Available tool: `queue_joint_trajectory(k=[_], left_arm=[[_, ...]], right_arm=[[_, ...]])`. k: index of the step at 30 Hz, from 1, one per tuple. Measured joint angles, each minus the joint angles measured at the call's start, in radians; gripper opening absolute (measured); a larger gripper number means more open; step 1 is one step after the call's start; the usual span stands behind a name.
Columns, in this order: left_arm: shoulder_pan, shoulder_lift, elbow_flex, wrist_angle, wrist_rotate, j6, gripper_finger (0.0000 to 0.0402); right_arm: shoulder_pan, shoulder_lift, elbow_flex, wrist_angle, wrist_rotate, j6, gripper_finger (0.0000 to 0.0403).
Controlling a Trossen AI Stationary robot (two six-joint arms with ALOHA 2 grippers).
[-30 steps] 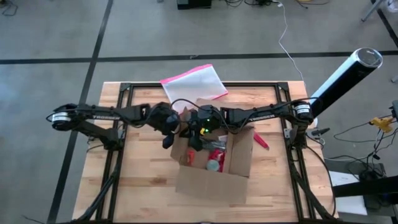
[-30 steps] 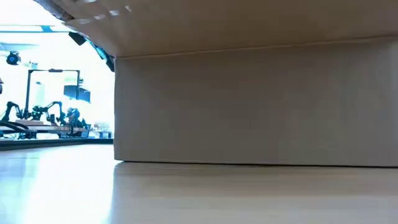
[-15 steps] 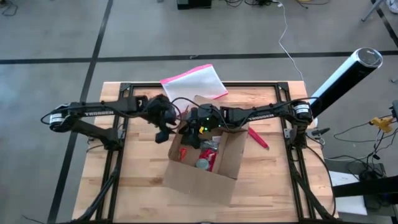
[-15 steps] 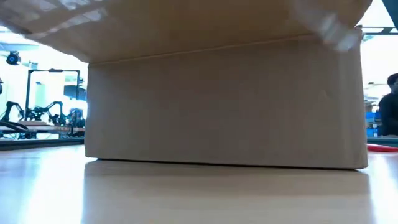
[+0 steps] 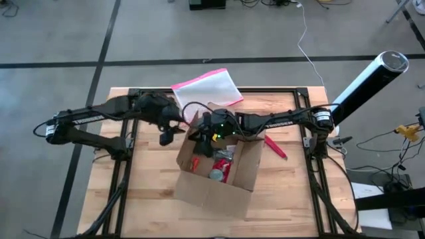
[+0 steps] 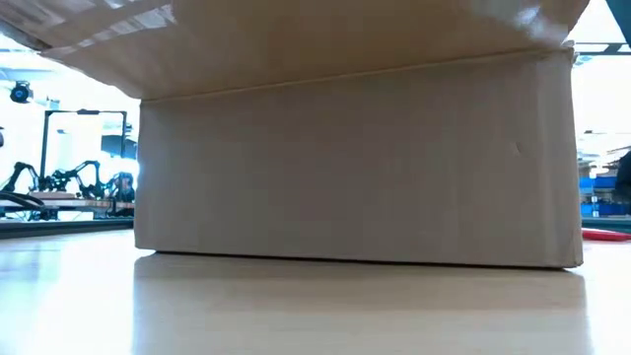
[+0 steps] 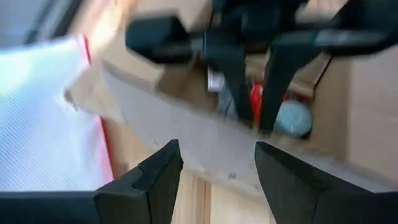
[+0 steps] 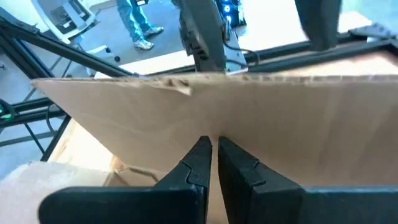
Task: Unpack boxes
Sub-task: Open the cardboard box using the box cutter
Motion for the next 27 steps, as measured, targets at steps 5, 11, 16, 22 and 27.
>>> queue_joint_trajectory(k=[5, 11, 16, 22, 27], left_arm=[[-0.001, -0.007, 0.043, 0.001, 0.007, 0.026, 0.0192], [-0.003, 0.024, 0.036, 0.021, 0.017, 0.038, 0.0192], [-0.003, 0.05, 0.037, 0.058, 0.04, 0.076, 0.0192], [-0.003, 0.072, 0.037, 0.071, 0.07, 0.114, 0.0192], [-0.001, 0.083, 0.027, 0.01, 0.053, 0.169, 0.0192]], right_arm=[[-0.011, 0.0, 0.013, 0.0, 0.003, -0.007, 0.0011], [-0.027, 0.0, 0.013, -0.007, 0.008, -0.005, 0.0011], [-0.035, 0.0, 0.013, -0.008, 0.008, 0.012, 0.0011], [-0.04, 0.0, 0.013, -0.01, 0.008, 0.012, 0.0011], [-0.042, 0.0, 0.013, -0.016, 0.007, 0.012, 0.0011]])
